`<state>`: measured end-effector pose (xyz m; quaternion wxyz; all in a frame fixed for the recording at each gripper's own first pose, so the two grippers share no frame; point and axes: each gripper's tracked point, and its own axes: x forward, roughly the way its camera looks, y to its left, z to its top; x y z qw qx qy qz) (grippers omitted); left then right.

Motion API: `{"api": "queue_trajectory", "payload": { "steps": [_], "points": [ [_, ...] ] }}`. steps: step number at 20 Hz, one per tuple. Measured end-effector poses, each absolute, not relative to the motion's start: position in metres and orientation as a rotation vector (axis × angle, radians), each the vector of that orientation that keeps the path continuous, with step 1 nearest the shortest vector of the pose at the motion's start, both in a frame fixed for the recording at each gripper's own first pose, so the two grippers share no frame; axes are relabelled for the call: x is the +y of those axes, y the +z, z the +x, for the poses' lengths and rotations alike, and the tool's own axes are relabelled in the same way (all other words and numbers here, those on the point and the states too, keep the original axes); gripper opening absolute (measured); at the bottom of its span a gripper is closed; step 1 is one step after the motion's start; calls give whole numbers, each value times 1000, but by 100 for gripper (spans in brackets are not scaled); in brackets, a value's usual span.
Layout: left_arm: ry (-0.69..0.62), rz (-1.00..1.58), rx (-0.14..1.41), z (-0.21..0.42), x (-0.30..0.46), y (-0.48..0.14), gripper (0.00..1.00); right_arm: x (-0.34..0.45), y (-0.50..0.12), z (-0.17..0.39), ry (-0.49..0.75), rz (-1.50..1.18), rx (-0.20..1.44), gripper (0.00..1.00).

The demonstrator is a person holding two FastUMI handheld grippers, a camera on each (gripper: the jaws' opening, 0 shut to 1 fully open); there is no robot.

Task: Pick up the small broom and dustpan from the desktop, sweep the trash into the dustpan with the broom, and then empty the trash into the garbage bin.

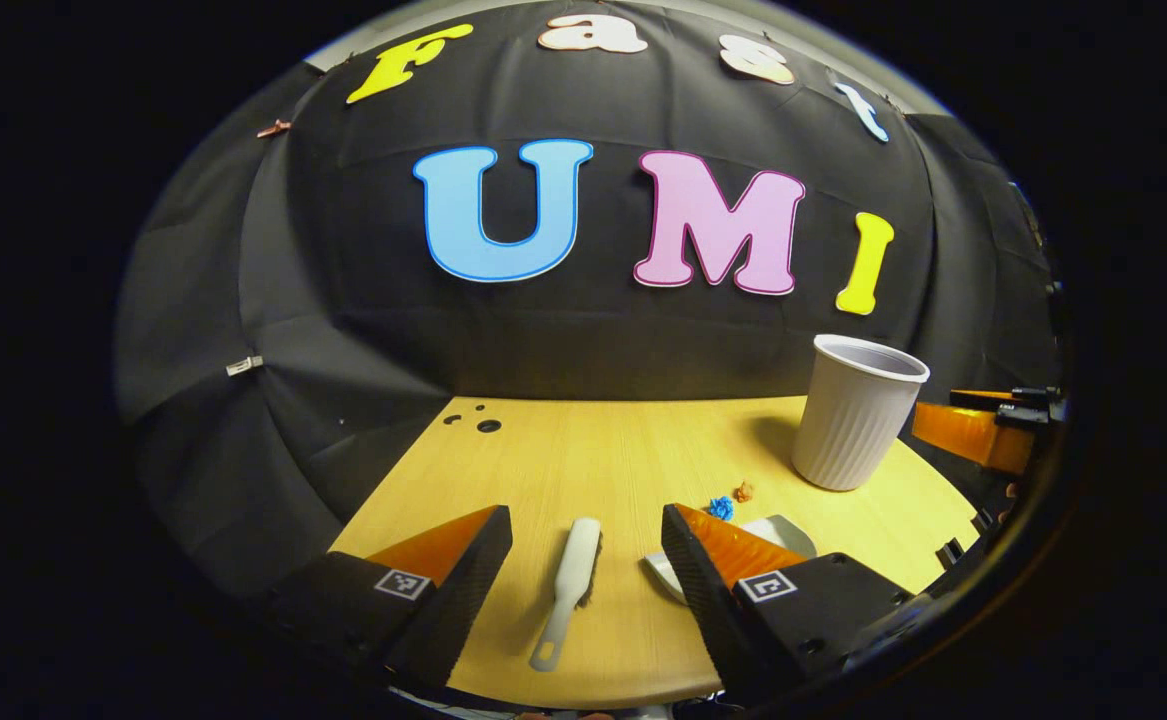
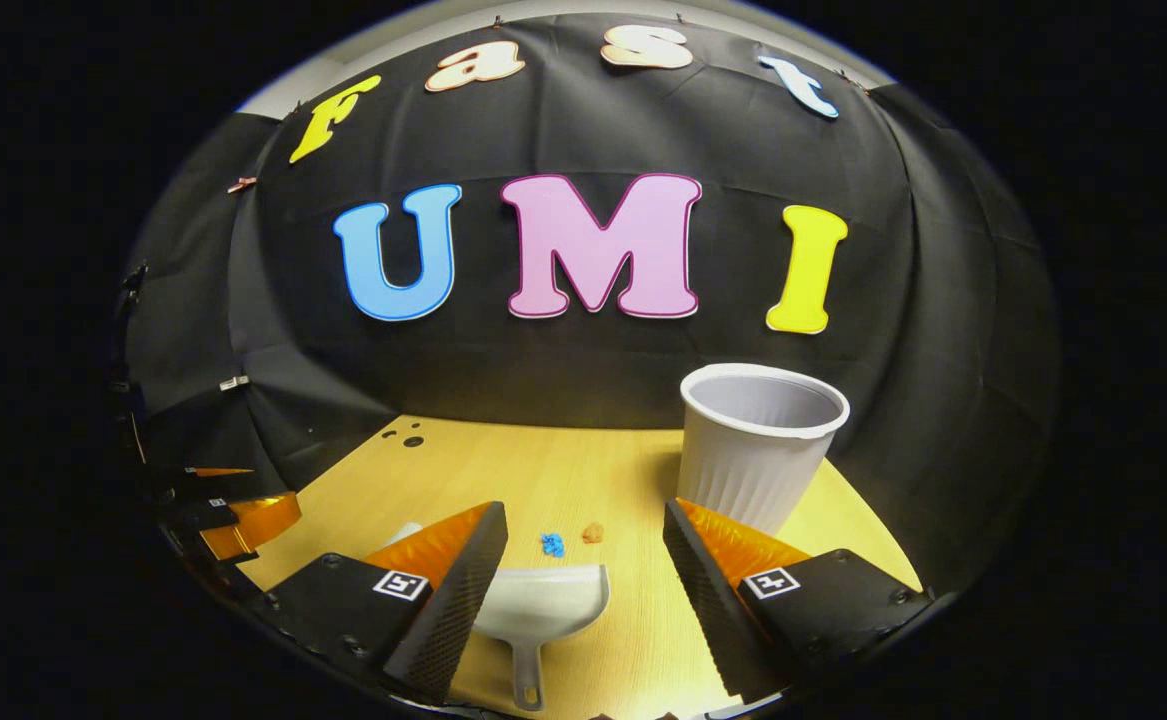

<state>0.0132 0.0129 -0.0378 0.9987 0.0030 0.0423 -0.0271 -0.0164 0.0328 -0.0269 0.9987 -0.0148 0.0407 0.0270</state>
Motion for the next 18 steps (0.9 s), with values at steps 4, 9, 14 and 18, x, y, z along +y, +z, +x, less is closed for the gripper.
{"api": "queue_trajectory", "payload": {
  "steps": [4, 9, 14, 18],
  "points": [
    [-69, -9, 108, 19, 17, -47, 96, 37, -32, -20, 54, -36, 97, 98],
    [-56, -12, 212, 26, 23, -77, 96, 36, -39, -20, 44, -11, 119, 98],
    [-53, -54, 397, 38, 31, -132, 96, 33, -64, -25, 37, -18, 202, 98],
    [-61, -9, 545, 52, 40, -186, 96, 29, -81, -36, 31, -31, 253, 98]
  ]
}}
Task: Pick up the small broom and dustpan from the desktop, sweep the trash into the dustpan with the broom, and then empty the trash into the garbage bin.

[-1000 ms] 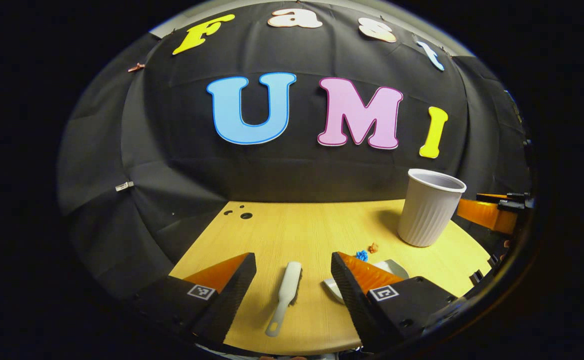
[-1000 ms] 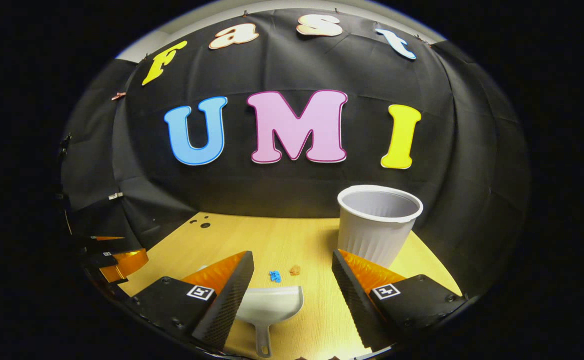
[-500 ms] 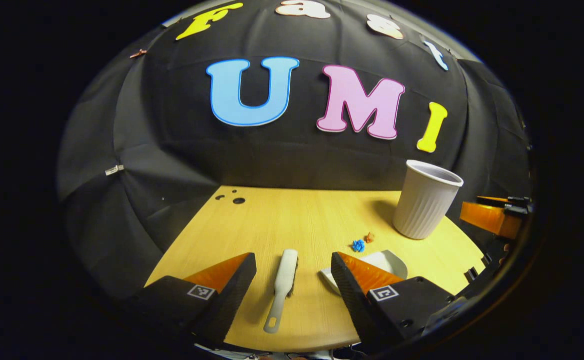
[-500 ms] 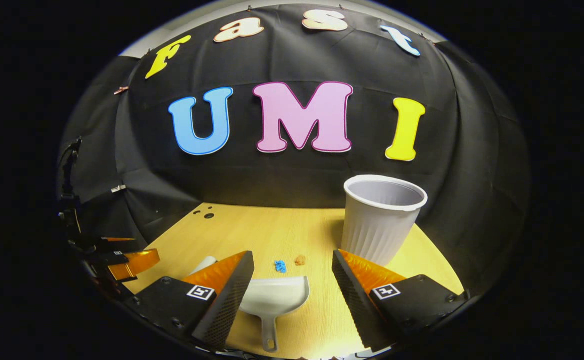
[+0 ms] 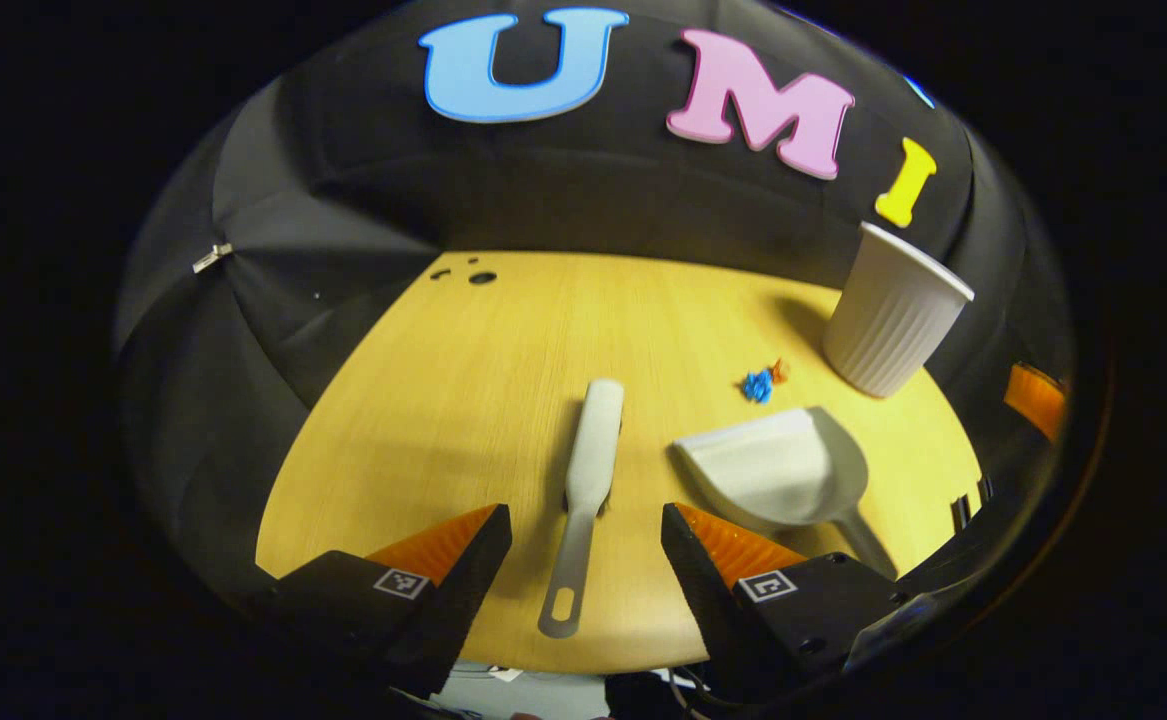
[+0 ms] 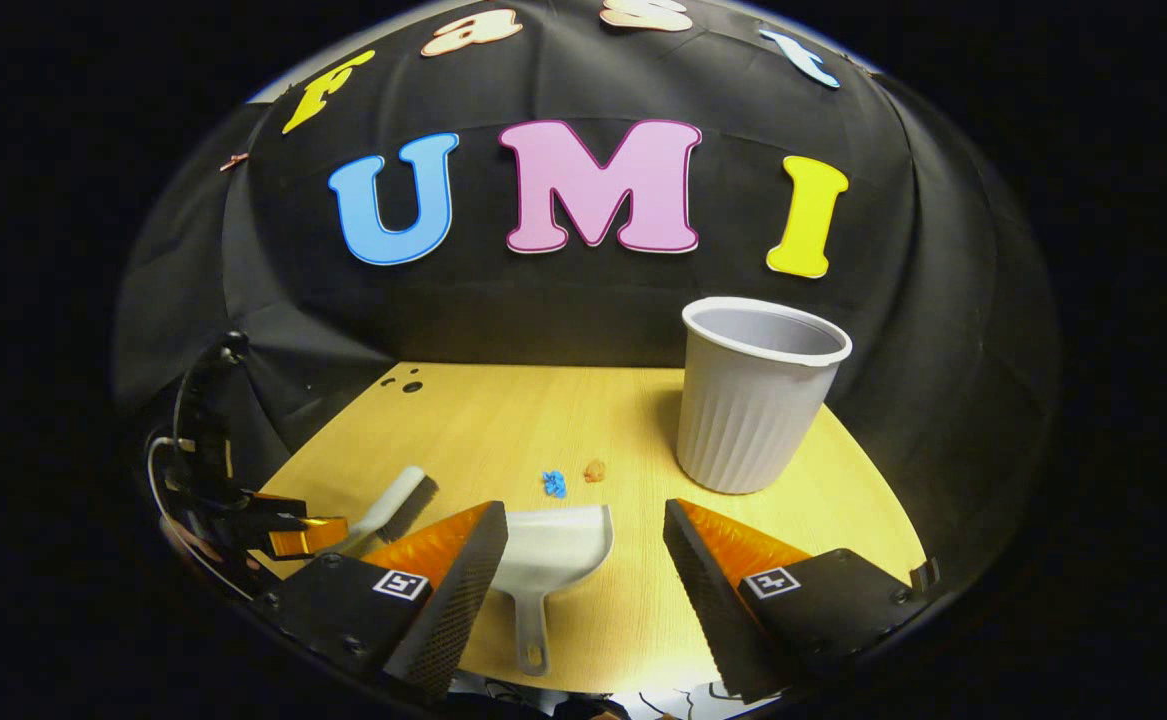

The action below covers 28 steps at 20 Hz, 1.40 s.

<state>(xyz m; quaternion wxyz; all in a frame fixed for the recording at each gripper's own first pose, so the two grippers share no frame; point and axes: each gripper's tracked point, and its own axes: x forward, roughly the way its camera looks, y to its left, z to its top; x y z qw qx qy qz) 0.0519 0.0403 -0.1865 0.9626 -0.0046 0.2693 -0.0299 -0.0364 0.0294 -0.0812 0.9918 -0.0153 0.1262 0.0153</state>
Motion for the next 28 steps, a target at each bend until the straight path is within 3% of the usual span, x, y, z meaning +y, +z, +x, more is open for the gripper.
{"api": "queue_trajectory", "payload": {
  "steps": [11, 16, 18, 22, 23, 25, 28],
  "points": [
    [-104, 22, 840, 89, 38, -259, 96, 22, -120, -65, -9, -29, 362, 98],
    [-105, 76, 867, 102, 41, -266, 93, 16, -130, -79, -55, 9, 390, 98],
    [-105, 120, 886, 103, 41, -269, 84, 16, -136, -80, -67, 25, 407, 98],
    [-143, 153, 876, 109, 31, -267, 57, 23, -146, -76, -70, 46, 434, 98],
    [-135, 148, 871, 110, 32, -268, 44, 27, -152, -73, -67, 42, 450, 98],
    [-128, 129, 852, 111, 30, -267, 31, 40, -164, -66, -41, 31, 491, 99],
    [-155, 109, 809, 112, 31, -265, 28, 64, -185, -60, 3, 59, 572, 99]
  ]
}}
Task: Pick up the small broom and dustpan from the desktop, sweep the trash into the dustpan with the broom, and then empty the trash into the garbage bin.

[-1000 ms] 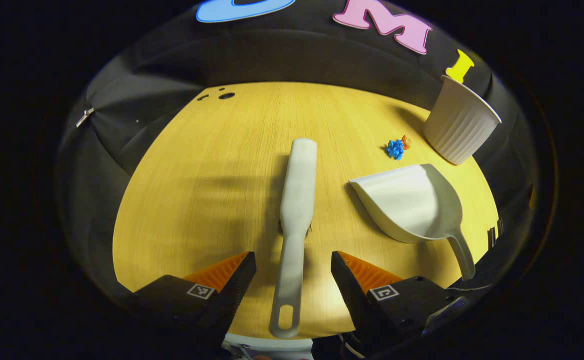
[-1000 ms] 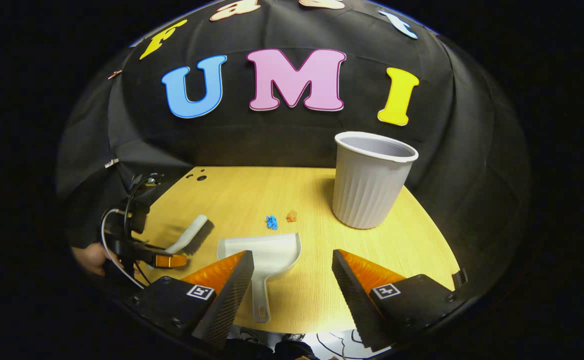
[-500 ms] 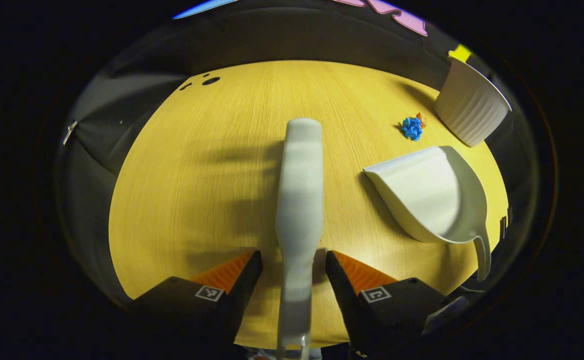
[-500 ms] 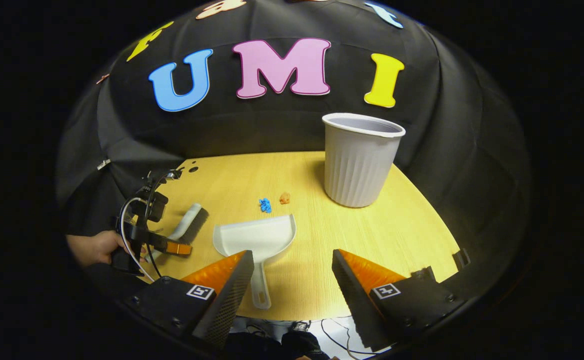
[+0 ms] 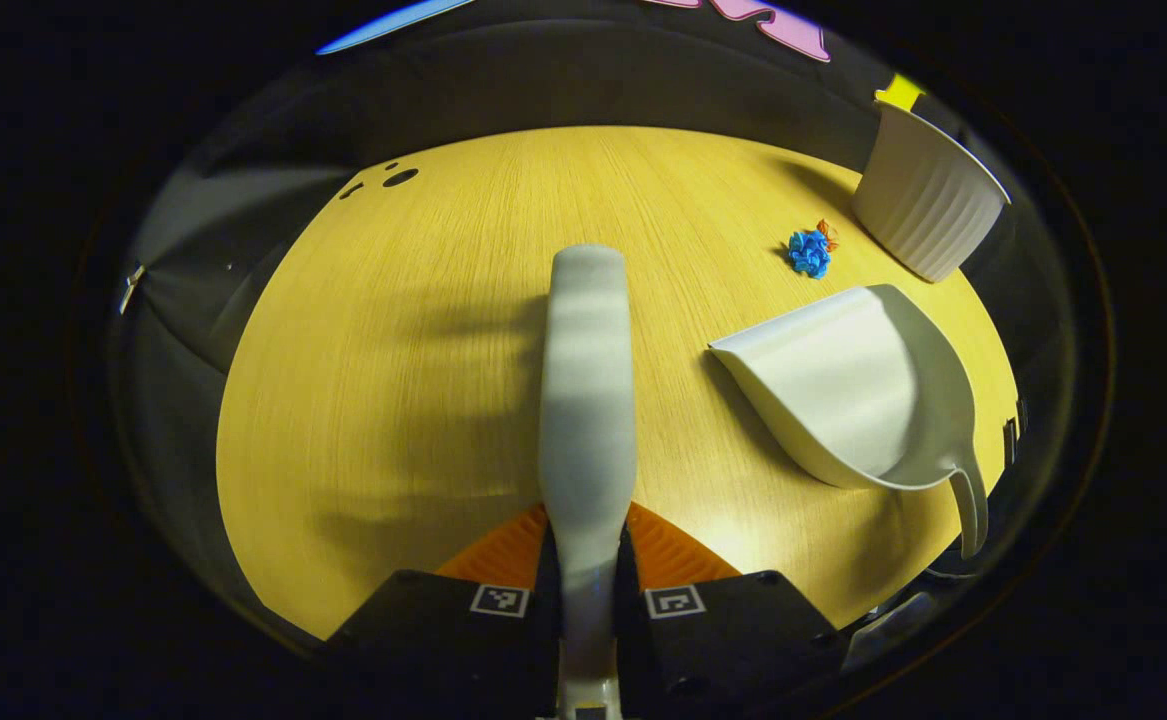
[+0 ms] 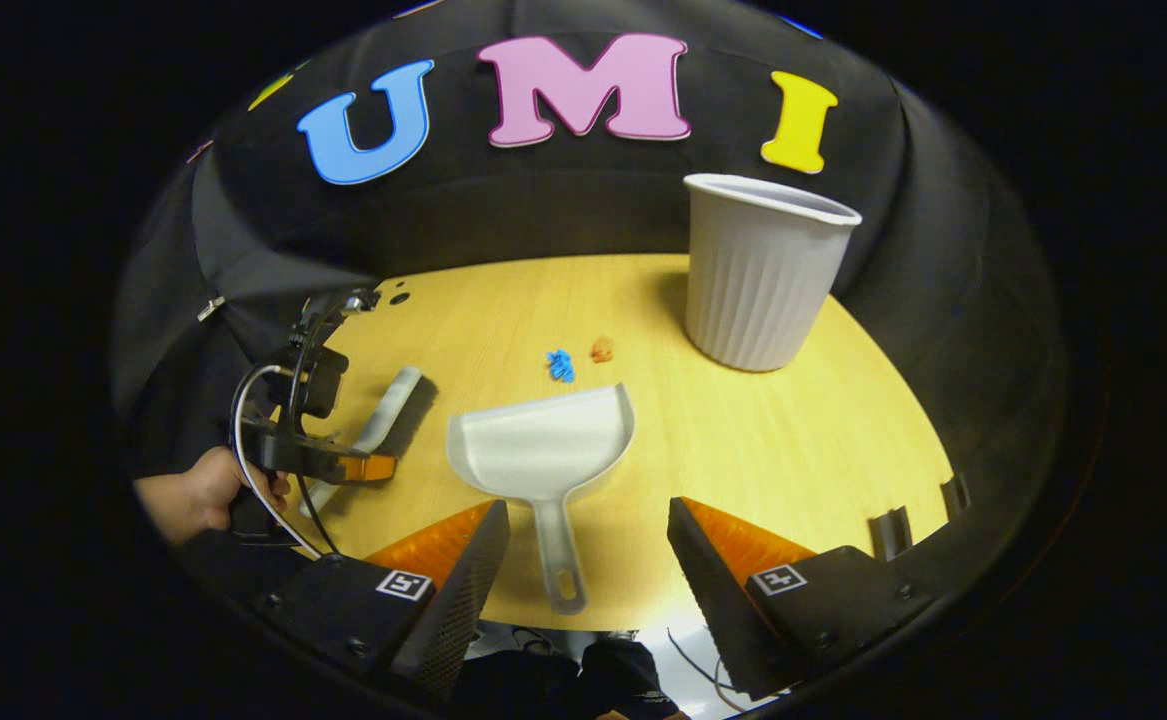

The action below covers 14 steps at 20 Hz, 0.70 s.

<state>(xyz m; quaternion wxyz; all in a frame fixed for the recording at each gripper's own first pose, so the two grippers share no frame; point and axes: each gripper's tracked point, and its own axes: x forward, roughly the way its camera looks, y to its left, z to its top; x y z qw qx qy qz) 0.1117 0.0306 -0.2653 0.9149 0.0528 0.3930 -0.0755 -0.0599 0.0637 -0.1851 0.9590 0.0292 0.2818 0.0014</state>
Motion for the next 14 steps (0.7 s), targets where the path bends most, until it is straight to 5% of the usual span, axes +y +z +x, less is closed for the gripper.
{"api": "queue_trajectory", "payload": {
  "steps": [14],
  "points": [
    [-178, -57, 625, 48, 59, -215, 25, 80, -294, -10, -78, 29, 896, 99]
  ]
}}
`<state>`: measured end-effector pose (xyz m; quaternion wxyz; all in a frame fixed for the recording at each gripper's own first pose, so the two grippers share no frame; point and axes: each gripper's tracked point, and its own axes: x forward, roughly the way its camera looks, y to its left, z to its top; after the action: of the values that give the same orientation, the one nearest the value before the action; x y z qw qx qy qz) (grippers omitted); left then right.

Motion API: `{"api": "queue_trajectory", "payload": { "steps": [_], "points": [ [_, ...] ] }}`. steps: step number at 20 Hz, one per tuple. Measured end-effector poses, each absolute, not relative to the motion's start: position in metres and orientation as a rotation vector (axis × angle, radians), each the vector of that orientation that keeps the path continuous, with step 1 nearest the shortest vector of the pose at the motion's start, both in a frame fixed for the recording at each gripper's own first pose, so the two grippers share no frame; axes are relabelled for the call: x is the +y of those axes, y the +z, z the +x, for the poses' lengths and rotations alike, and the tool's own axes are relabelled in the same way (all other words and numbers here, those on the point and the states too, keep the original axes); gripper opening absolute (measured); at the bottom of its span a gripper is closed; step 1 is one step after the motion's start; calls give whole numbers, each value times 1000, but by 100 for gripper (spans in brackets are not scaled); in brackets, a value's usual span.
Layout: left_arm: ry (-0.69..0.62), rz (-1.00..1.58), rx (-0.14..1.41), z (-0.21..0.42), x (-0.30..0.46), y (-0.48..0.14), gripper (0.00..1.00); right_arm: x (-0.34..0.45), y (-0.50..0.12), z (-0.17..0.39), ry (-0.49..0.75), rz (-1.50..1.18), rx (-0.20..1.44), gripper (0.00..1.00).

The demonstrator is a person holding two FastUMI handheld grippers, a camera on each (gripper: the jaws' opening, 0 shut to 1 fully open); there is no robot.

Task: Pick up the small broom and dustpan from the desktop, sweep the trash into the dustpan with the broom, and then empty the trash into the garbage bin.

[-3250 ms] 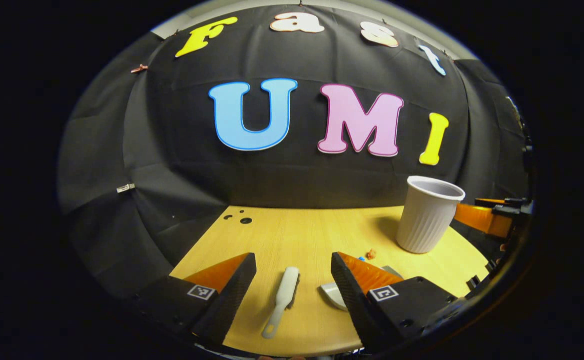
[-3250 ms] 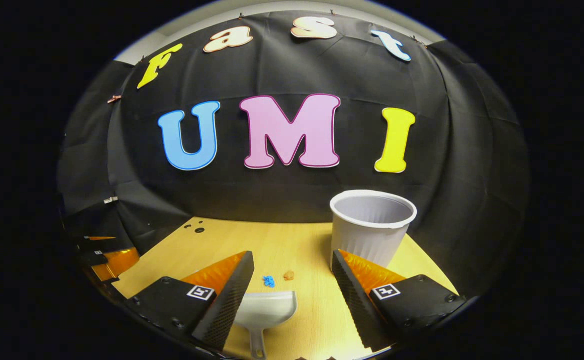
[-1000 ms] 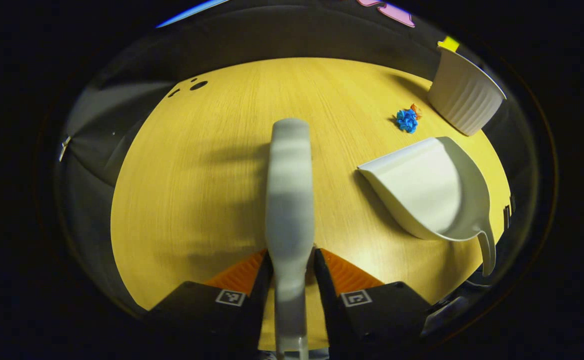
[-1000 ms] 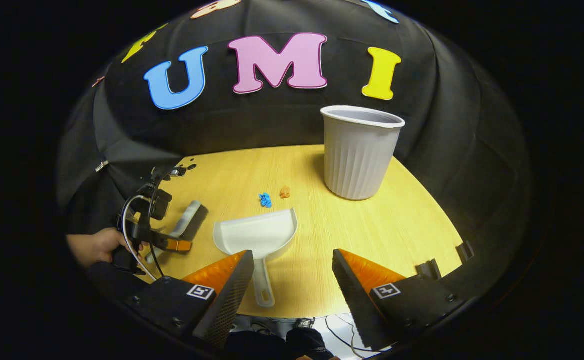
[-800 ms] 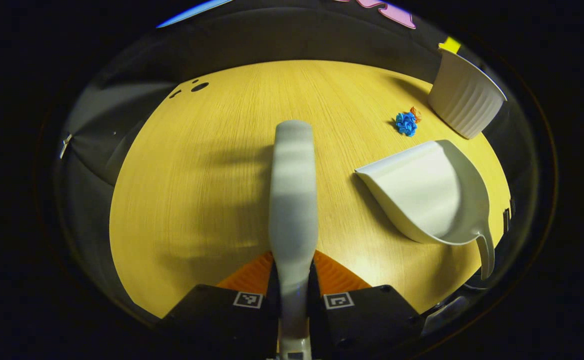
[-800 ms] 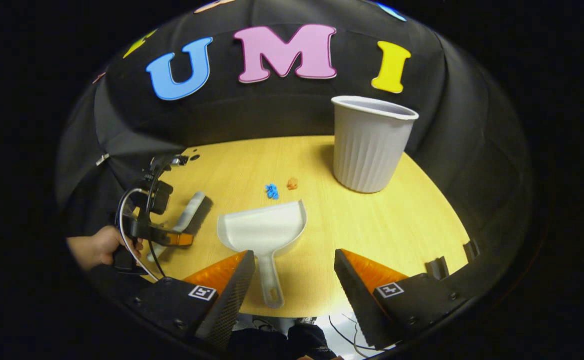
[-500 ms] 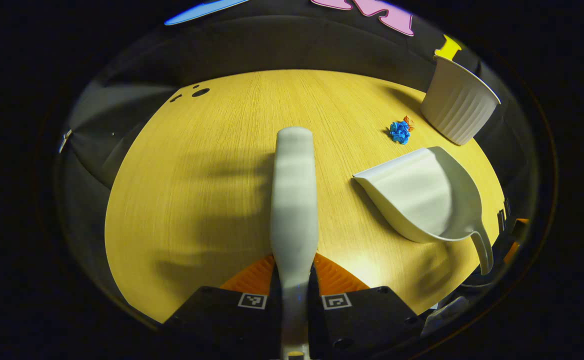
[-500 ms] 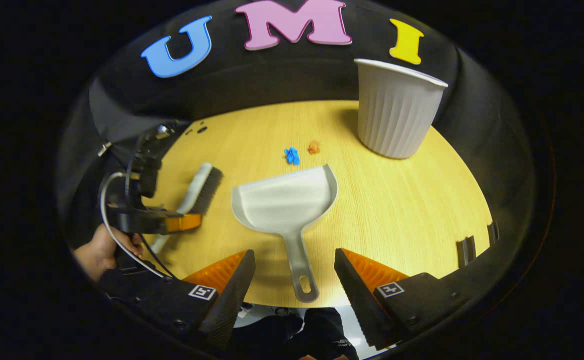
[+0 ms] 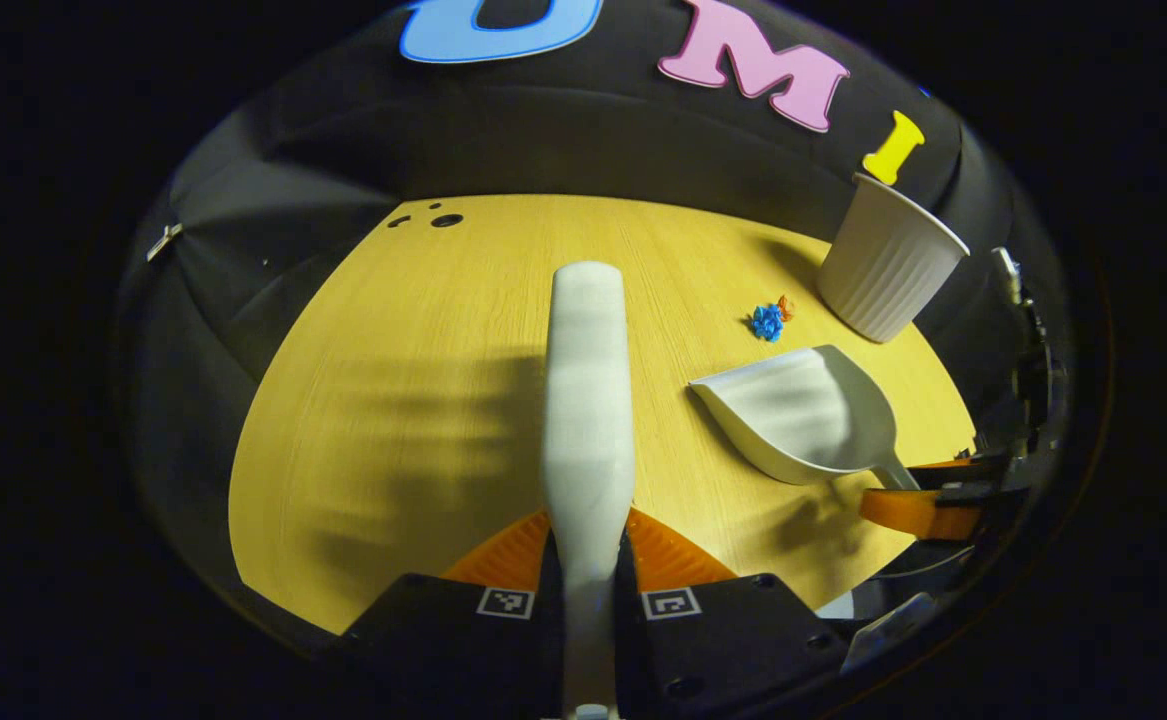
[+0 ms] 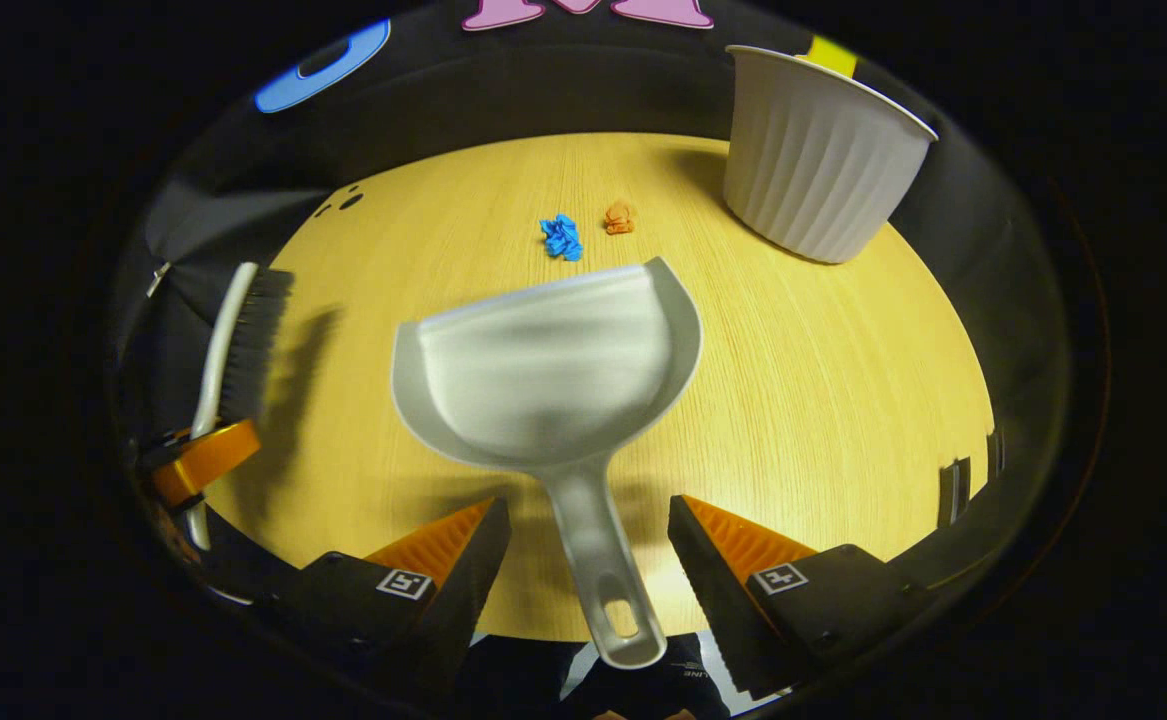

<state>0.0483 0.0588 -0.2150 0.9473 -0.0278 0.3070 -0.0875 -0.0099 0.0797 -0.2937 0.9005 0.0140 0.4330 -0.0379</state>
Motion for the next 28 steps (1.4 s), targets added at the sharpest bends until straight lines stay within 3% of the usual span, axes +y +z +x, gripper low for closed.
{"api": "queue_trajectory", "payload": {
  "steps": [7, 11, 13, 18, 20, 22, 24, 28],
  "points": [
    [-106, -105, 628, 32, 77, -214, 25, 90, -321, 14, -48, -32, 965, 96],
    [-60, -122, 639, 29, 76, -214, 24, 93, -318, 21, -10, -37, 969, 71],
    [-40, -122, 653, 32, 72, -216, 25, 93, -318, 21, 36, -55, 975, 40],
    [28, -128, 670, 41, 47, -202, 22, 85, -317, 17, 192, -96, 984, 36],
    [45, -101, 686, 45, 37, -200, 25, 69, -316, 14, 248, -159, 986, 40],
    [46, -63, 694, 51, 25, -195, 25, 51, -307, 13, 314, -219, 959, 31],
    [34, -26, 703, 61, 12, -191, 25, 34, -297, 7, 370, -212, 950, 39],
    [13, -12, 715, 96, -18, -183, 25, -8, -279, 3, 436, -215, 921, 36]
  ]
}}
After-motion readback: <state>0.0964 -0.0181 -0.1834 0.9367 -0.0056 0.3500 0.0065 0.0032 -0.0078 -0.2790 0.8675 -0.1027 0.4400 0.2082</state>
